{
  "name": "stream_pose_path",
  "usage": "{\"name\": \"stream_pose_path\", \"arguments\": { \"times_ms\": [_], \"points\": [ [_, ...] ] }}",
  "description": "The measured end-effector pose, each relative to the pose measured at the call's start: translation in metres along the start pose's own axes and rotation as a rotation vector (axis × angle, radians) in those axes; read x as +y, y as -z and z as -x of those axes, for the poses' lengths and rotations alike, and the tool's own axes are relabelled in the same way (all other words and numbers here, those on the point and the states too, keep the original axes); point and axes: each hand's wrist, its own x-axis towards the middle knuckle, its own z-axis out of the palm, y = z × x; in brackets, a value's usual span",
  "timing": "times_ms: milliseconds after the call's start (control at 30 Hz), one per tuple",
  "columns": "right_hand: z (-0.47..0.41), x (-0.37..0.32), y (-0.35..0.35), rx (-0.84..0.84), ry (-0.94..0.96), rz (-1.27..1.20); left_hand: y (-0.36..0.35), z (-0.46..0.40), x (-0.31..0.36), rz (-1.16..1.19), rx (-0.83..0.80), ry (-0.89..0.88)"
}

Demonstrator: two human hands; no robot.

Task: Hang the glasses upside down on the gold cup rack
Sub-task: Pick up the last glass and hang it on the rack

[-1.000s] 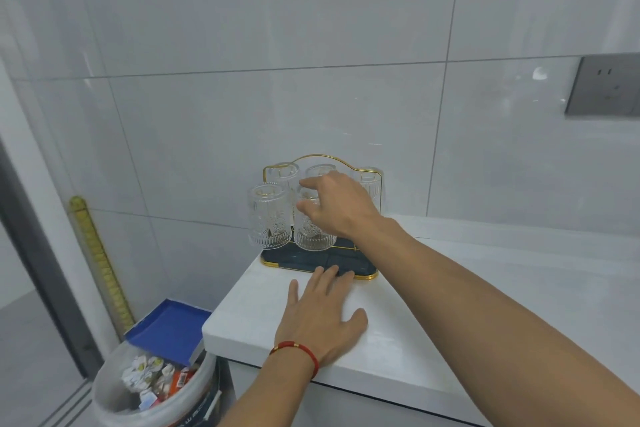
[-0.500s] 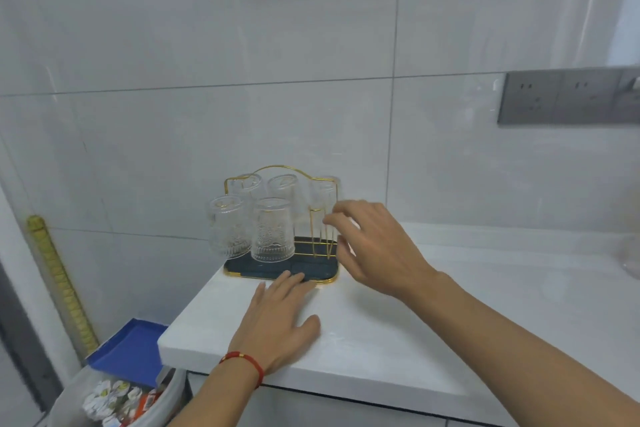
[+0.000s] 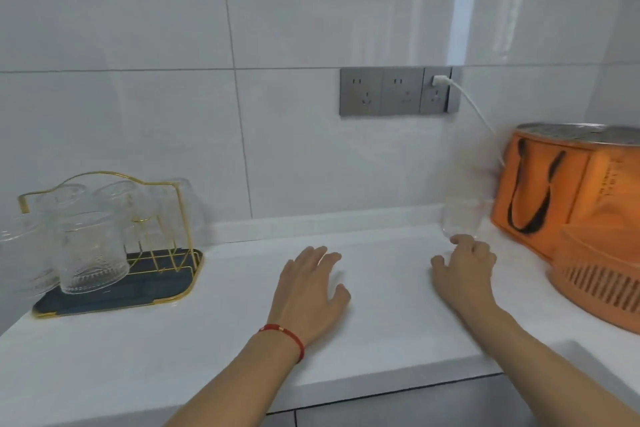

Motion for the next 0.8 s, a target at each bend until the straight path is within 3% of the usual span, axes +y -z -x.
{"name": "stream_pose_path", "arguments": {
  "times_ms": [133, 400, 600, 700, 800],
  "points": [
    [-0.015, 0.016, 0.005, 0.097, 0.109, 0.039, -0.026, -0.015, 0.008, -0.027, -0.017, -0.006],
    [-0.092, 0.015, -0.005, 0.104, -0.158, -0.432, -0.038, -0.017, 0.004, -0.026, 0.041, -0.012],
    [-0.114, 0.029, -0.024, 0.164, -0.331, -0.347, -0.04, -0.017, 0.003, -0.014, 0.025, -0.02],
    [-0.108, 0.025, -0.024, 0.153, -0.292, -0.188, -0.04, -0.018, 0.001, 0.0, 0.027, -0.011],
    [-0.082, 0.013, -0.018, 0.151, -0.04, -0.295, -0.039, -0.017, 0.0, 0.043, 0.006, -0.011]
  ]
}}
